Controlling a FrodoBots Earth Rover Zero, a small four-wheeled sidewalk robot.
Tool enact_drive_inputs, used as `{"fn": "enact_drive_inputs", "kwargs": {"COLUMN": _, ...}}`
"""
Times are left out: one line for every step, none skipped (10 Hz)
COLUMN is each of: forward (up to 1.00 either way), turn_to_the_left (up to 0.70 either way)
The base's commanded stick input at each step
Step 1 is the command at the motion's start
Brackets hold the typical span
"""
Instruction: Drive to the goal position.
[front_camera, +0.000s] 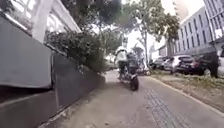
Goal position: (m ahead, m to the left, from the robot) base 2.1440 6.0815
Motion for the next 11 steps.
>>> {"fn": "enact_drive_inputs", "kwargs": {"forward": 0.70, "turn_to_the_left": 0.00}}
{"fn": "enact_drive_inputs", "kwargs": {"forward": 0.70, "turn_to_the_left": 0.00}}
{"fn": "enact_drive_inputs", "kwargs": {"forward": 0.00, "turn_to_the_left": 0.00}}
{"fn": "enact_drive_inputs", "kwargs": {"forward": 0.00, "turn_to_the_left": 0.00}}
{"fn": "enact_drive_inputs", "kwargs": {"forward": 0.00, "turn_to_the_left": 0.00}}
{"fn": "enact_drive_inputs", "kwargs": {"forward": 0.00, "turn_to_the_left": 0.00}}
{"fn": "enact_drive_inputs", "kwargs": {"forward": 0.00, "turn_to_the_left": 0.00}}
{"fn": "enact_drive_inputs", "kwargs": {"forward": 0.00, "turn_to_the_left": 0.00}}
{"fn": "enact_drive_inputs", "kwargs": {"forward": 0.00, "turn_to_the_left": 0.00}}
{"fn": "enact_drive_inputs", "kwargs": {"forward": 0.00, "turn_to_the_left": 0.00}}
{"fn": "enact_drive_inputs", "kwargs": {"forward": 0.00, "turn_to_the_left": -0.07}}
